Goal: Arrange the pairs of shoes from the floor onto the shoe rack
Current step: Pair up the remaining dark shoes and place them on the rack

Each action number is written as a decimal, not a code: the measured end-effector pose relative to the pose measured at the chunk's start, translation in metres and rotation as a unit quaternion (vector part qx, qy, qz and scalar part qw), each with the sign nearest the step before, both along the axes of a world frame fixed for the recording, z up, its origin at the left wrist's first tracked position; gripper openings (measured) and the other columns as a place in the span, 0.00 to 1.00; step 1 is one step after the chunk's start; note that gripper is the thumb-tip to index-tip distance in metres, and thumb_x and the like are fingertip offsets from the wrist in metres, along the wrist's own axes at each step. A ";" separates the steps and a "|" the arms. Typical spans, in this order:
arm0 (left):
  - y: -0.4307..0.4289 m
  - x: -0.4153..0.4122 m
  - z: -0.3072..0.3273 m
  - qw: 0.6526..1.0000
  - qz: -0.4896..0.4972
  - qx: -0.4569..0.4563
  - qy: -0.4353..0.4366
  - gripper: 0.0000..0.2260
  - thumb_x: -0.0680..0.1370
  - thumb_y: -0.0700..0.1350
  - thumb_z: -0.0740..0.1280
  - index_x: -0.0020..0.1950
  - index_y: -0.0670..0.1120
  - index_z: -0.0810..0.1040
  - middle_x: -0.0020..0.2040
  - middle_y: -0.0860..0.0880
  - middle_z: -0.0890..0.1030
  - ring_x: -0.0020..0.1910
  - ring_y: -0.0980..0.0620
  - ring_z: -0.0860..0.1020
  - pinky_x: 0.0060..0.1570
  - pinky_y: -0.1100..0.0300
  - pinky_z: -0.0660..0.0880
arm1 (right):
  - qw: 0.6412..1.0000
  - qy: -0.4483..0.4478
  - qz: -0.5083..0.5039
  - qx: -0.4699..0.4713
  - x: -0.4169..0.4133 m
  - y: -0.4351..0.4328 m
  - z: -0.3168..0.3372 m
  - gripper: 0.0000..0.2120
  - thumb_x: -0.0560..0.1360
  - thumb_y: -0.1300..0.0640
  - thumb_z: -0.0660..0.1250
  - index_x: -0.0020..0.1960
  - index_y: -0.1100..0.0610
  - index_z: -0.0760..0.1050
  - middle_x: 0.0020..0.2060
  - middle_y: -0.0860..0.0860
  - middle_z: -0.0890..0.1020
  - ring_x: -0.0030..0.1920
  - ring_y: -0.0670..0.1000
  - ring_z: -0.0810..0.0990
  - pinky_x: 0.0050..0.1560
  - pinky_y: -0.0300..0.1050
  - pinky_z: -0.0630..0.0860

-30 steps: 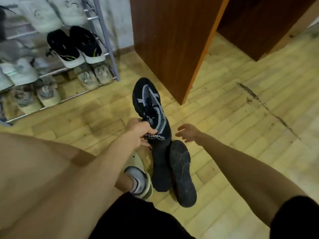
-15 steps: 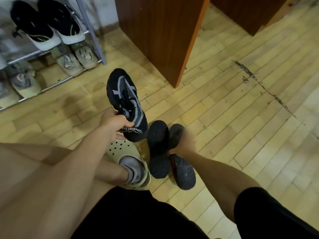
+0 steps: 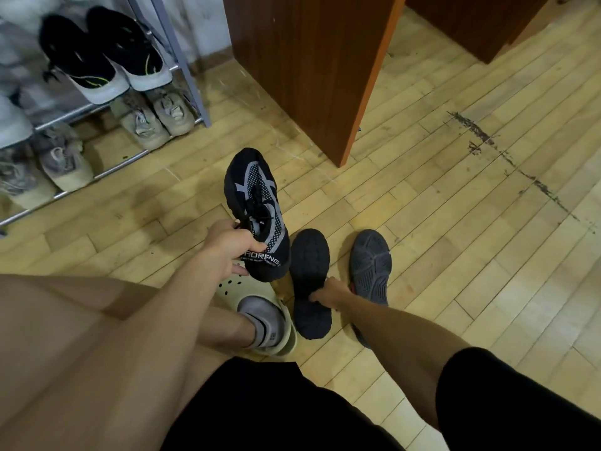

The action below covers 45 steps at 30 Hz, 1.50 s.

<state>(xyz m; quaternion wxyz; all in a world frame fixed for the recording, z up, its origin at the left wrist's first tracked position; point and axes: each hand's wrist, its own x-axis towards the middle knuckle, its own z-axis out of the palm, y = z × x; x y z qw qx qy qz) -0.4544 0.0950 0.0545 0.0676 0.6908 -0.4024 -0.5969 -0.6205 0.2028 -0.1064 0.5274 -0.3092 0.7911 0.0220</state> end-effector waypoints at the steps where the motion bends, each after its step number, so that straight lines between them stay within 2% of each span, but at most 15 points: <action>1: 0.000 0.001 0.000 1.000 -0.004 -0.001 -0.003 0.16 0.70 0.32 0.72 0.57 0.41 0.78 0.54 0.42 0.81 0.54 0.41 0.77 0.47 0.43 0.79 | 1.000 -0.016 -0.023 0.010 0.004 0.001 -0.004 0.29 0.71 0.52 0.71 0.66 0.64 0.66 0.55 0.57 0.75 0.53 0.56 0.76 0.37 0.45 0.75; 3: 0.001 0.005 0.001 1.000 -0.008 -0.007 -0.012 0.15 0.70 0.32 0.72 0.55 0.42 0.78 0.53 0.42 0.81 0.53 0.41 0.78 0.46 0.44 0.79 | 0.996 -0.049 -0.067 0.018 0.004 0.001 -0.008 0.27 0.68 0.55 0.72 0.63 0.63 0.68 0.56 0.57 0.75 0.55 0.57 0.77 0.45 0.48 0.79; 5: -0.001 0.007 0.001 1.000 -0.003 -0.013 -0.011 0.16 0.70 0.32 0.73 0.55 0.42 0.78 0.53 0.42 0.82 0.53 0.41 0.78 0.45 0.44 0.79 | 0.988 -0.109 -0.107 0.018 -0.003 0.000 -0.005 0.19 0.69 0.57 0.72 0.57 0.59 0.70 0.54 0.56 0.76 0.53 0.55 0.77 0.49 0.47 0.79; 8: -0.002 0.007 0.001 1.000 0.012 -0.014 0.002 0.17 0.70 0.32 0.72 0.57 0.42 0.78 0.53 0.42 0.81 0.51 0.42 0.78 0.49 0.42 0.79 | 0.982 -0.157 -0.102 -0.016 -0.018 -0.004 0.008 0.20 0.71 0.56 0.73 0.60 0.57 0.71 0.55 0.54 0.76 0.57 0.55 0.77 0.50 0.47 0.81; 10: -0.004 0.007 -0.001 1.000 0.017 -0.010 0.007 0.15 0.71 0.32 0.72 0.56 0.42 0.78 0.53 0.42 0.81 0.51 0.42 0.77 0.49 0.41 0.79 | 0.991 -0.105 -0.055 -0.069 -0.024 -0.011 0.015 0.23 0.70 0.54 0.73 0.62 0.57 0.72 0.54 0.52 0.75 0.57 0.55 0.76 0.51 0.47 0.78; 13: -0.004 0.009 -0.004 1.000 0.021 -0.010 0.005 0.14 0.72 0.33 0.72 0.56 0.42 0.78 0.53 0.42 0.81 0.52 0.42 0.78 0.47 0.42 0.80 | 0.984 -0.055 -0.052 -0.163 -0.035 -0.023 0.025 0.20 0.70 0.54 0.73 0.60 0.56 0.72 0.49 0.51 0.75 0.51 0.52 0.74 0.45 0.40 0.71; 16: -0.003 0.012 -0.007 1.000 0.014 -0.020 -0.017 0.11 0.72 0.34 0.72 0.53 0.43 0.79 0.51 0.43 0.81 0.50 0.43 0.78 0.43 0.45 0.80 | 0.967 0.016 -0.056 -0.247 -0.042 -0.037 0.030 0.18 0.70 0.56 0.73 0.56 0.55 0.71 0.46 0.50 0.75 0.49 0.53 0.75 0.43 0.42 0.71; 19: -0.003 0.015 -0.007 0.999 0.015 -0.022 -0.026 0.09 0.72 0.35 0.73 0.49 0.44 0.77 0.50 0.44 0.80 0.49 0.44 0.77 0.39 0.48 0.80 | 0.951 0.154 0.002 -0.268 -0.037 -0.049 0.028 0.20 0.72 0.54 0.70 0.61 0.57 0.71 0.53 0.53 0.74 0.53 0.54 0.74 0.50 0.50 0.76; 21: -0.004 0.015 -0.006 0.999 0.024 -0.016 -0.022 0.10 0.72 0.35 0.72 0.50 0.43 0.77 0.49 0.44 0.80 0.49 0.44 0.77 0.39 0.48 0.79 | 0.949 0.194 0.056 -0.244 -0.030 -0.051 0.023 0.20 0.74 0.55 0.67 0.64 0.56 0.69 0.58 0.56 0.73 0.59 0.57 0.73 0.59 0.54 0.73; 26: -0.007 0.020 -0.008 0.999 0.030 -0.012 -0.029 0.14 0.72 0.35 0.72 0.58 0.41 0.78 0.54 0.42 0.81 0.50 0.43 0.77 0.35 0.50 0.80 | 0.939 0.235 0.162 -0.193 0.002 -0.039 0.011 0.25 0.73 0.63 0.62 0.69 0.54 0.66 0.65 0.55 0.71 0.64 0.59 0.69 0.66 0.57 0.61; 29: -0.007 0.023 -0.010 0.998 0.021 -0.023 -0.048 0.14 0.72 0.36 0.72 0.57 0.40 0.77 0.52 0.43 0.79 0.49 0.43 0.76 0.42 0.47 0.80 | 0.945 0.196 0.204 -0.166 0.010 -0.027 0.006 0.27 0.73 0.64 0.60 0.72 0.53 0.67 0.72 0.53 0.68 0.70 0.58 0.65 0.68 0.59 0.58; 34: -0.007 0.022 -0.012 0.998 0.023 -0.020 -0.051 0.12 0.72 0.35 0.72 0.55 0.41 0.78 0.50 0.44 0.79 0.49 0.43 0.75 0.42 0.46 0.80 | 0.901 0.227 0.215 -0.302 -0.019 -0.026 0.009 0.26 0.75 0.60 0.59 0.73 0.52 0.66 0.72 0.52 0.66 0.71 0.56 0.62 0.68 0.57 0.58; 38: -0.006 0.016 -0.011 0.999 0.029 -0.008 -0.029 0.14 0.73 0.34 0.72 0.58 0.40 0.78 0.50 0.44 0.78 0.49 0.44 0.75 0.42 0.47 0.79 | 0.977 0.106 0.130 -0.130 -0.050 -0.032 0.002 0.34 0.77 0.48 0.64 0.77 0.56 0.54 0.71 0.61 0.66 0.70 0.62 0.64 0.69 0.56 0.64; 41: -0.007 0.016 -0.012 0.999 0.027 -0.008 -0.026 0.14 0.74 0.35 0.71 0.59 0.40 0.78 0.52 0.43 0.79 0.48 0.45 0.75 0.41 0.48 0.79 | 0.967 0.124 0.208 -0.073 -0.051 -0.034 -0.008 0.36 0.77 0.39 0.61 0.77 0.55 0.54 0.70 0.58 0.69 0.69 0.61 0.68 0.69 0.56 0.61; 45: -0.009 0.022 -0.016 0.998 0.032 -0.012 -0.047 0.16 0.75 0.37 0.70 0.62 0.40 0.77 0.59 0.41 0.79 0.50 0.43 0.75 0.41 0.48 0.80 | 0.951 0.173 0.253 -0.051 -0.044 -0.042 -0.015 0.28 0.77 0.46 0.62 0.71 0.59 0.63 0.66 0.58 0.71 0.67 0.60 0.69 0.67 0.55 0.61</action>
